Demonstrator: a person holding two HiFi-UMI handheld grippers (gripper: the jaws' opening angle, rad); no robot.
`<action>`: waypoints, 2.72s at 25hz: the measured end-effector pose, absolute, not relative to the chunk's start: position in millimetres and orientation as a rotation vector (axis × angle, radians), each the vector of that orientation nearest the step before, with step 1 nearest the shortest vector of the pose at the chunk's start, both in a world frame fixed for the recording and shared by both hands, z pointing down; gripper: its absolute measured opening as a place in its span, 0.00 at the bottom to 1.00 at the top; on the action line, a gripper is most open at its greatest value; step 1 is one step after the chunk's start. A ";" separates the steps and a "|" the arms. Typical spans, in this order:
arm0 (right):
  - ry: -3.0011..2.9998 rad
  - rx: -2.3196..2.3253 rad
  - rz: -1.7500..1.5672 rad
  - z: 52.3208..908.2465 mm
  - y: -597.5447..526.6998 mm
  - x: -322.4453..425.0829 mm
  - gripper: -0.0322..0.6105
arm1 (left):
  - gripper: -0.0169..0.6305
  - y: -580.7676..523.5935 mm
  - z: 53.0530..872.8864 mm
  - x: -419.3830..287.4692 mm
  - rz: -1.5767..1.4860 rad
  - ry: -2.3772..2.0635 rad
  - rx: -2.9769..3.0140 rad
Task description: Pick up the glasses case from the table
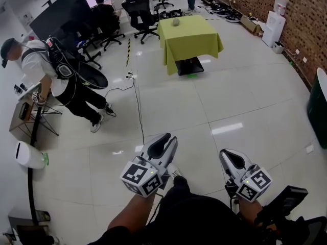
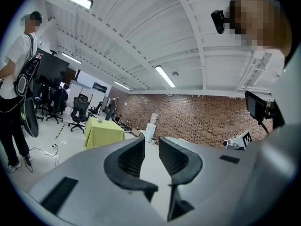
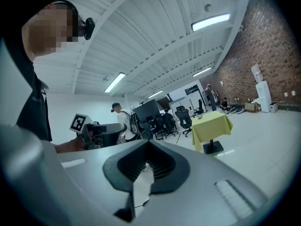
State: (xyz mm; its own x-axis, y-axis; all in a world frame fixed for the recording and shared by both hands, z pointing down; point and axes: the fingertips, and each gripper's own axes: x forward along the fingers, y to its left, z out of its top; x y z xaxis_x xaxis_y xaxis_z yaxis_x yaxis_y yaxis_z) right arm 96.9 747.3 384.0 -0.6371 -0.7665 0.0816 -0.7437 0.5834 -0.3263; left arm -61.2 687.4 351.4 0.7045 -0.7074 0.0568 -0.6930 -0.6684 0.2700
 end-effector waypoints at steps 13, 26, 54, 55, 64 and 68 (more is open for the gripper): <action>2.750 -1.332 -0.508 374.1 649.9 86.4 0.05 | 0.18 584.9 346.1 -70.1 -0.092 -1.088 2.638; 2.745 -1.358 -0.410 351.1 538.7 28.4 0.05 | 0.17 480.7 334.1 -113.2 -0.100 -1.002 2.690; 2.817 -1.385 -0.564 385.9 424.9 -19.9 0.05 | 0.15 380.5 375.4 -178.5 -0.135 -1.063 2.550; 2.815 -1.373 -0.559 384.9 420.5 -21.3 0.05 | 0.15 378.2 377.2 -177.8 -0.124 -1.064 2.548; 2.800 -1.292 -0.517 380.6 376.2 -16.6 0.05 | 0.15 344.5 371.1 -160.5 -0.064 -1.081 2.590; 2.787 -1.270 -0.490 374.8 349.7 -4.3 0.05 | 0.15 321.2 363.2 -149.2 -0.058 -1.099 2.608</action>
State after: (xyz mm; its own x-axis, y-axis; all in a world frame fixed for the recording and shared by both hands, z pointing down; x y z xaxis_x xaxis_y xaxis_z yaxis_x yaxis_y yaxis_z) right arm -4.3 349.7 374.8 -0.6642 -0.7416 0.0936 -0.7291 0.6152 -0.2999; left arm -149.2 321.2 363.2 0.7052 -0.7043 0.0817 -0.6918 -0.6581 0.2973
